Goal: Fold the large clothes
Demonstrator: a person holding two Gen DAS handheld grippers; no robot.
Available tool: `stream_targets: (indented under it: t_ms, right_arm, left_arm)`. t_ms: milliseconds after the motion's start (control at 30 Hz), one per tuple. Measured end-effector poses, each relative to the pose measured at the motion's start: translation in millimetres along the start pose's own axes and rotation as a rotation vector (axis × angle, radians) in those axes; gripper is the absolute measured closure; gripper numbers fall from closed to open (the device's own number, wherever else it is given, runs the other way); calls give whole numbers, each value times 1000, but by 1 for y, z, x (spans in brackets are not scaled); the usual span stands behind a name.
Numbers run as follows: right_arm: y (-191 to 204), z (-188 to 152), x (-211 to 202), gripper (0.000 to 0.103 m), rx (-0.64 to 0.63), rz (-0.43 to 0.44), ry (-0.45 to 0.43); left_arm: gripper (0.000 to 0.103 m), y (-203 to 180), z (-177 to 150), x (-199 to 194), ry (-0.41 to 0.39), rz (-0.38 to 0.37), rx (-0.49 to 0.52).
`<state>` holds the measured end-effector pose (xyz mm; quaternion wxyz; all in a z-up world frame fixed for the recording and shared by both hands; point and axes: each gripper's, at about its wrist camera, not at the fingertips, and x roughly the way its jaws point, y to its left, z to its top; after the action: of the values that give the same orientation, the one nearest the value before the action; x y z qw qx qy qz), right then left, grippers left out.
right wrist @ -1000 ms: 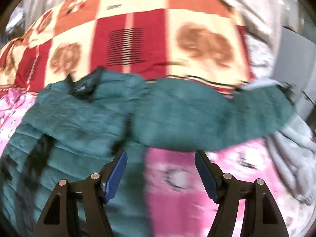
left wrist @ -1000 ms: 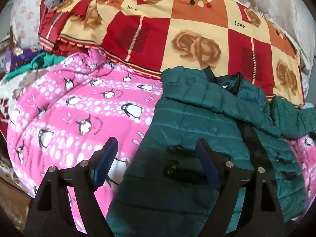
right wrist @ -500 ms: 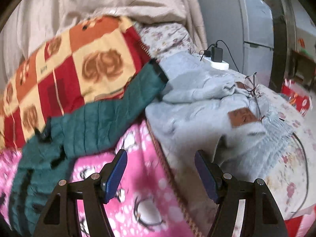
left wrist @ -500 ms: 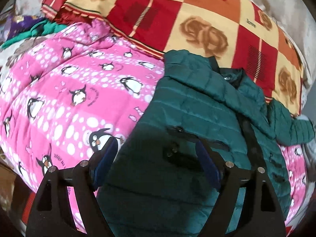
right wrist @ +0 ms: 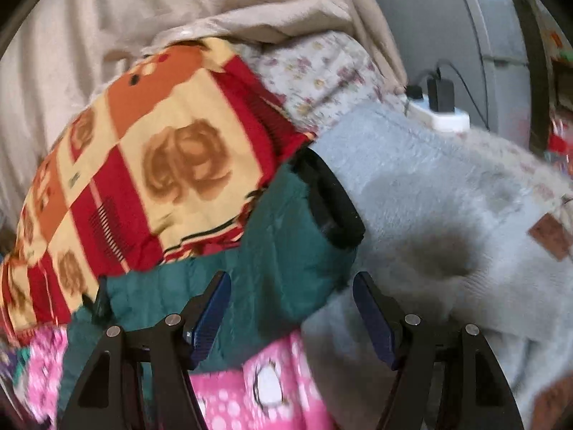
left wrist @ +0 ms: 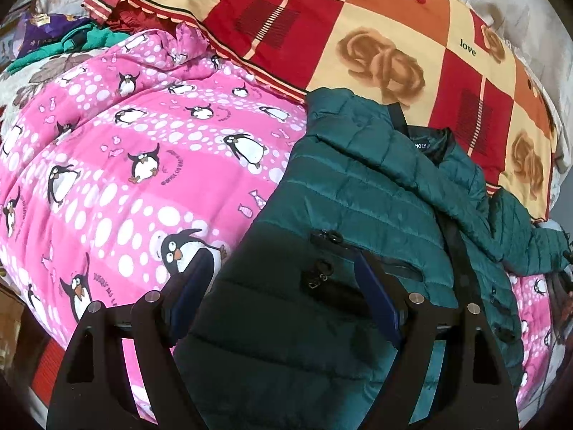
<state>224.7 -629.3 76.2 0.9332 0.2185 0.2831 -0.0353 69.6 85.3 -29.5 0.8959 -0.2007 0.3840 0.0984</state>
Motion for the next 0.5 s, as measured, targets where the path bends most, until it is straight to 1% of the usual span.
stream_targets:
  t_ms: [33, 167, 200, 233, 267, 300, 367, 400, 500]
  right_arm:
    - [-2, 2, 7, 35, 26, -6, 6]
    - [-5, 8, 13, 35, 55, -21, -27]
    - [-5, 9, 14, 44, 57, -23, -27]
    - [-4, 10, 16, 62, 48, -9, -18]
    - [-3, 10, 19, 89, 48, 18, 1]
    - [0, 10, 19, 89, 38, 32, 7]
    - [16, 8, 7, 89, -33, 19, -24]
    - [21, 8, 2, 90, -45, 13, -31]
    - [36, 14, -30, 90, -86, -7, -95]
  left_arm:
    - [22, 0, 0, 0, 0, 1, 0]
    - [22, 0, 0, 1, -1, -1, -8]
    - [22, 0, 0, 2, 1, -2, -9]
    - [22, 1, 0, 2, 3, -2, -9]
    - [22, 1, 0, 2, 4, -3, -9]
    - [22, 1, 0, 2, 4, -4, -11]
    - [22, 1, 0, 3, 3, -4, -13]
    - [22, 1, 0, 2, 1, -4, -13]
    - [22, 2, -1, 1, -5, -11, -16]
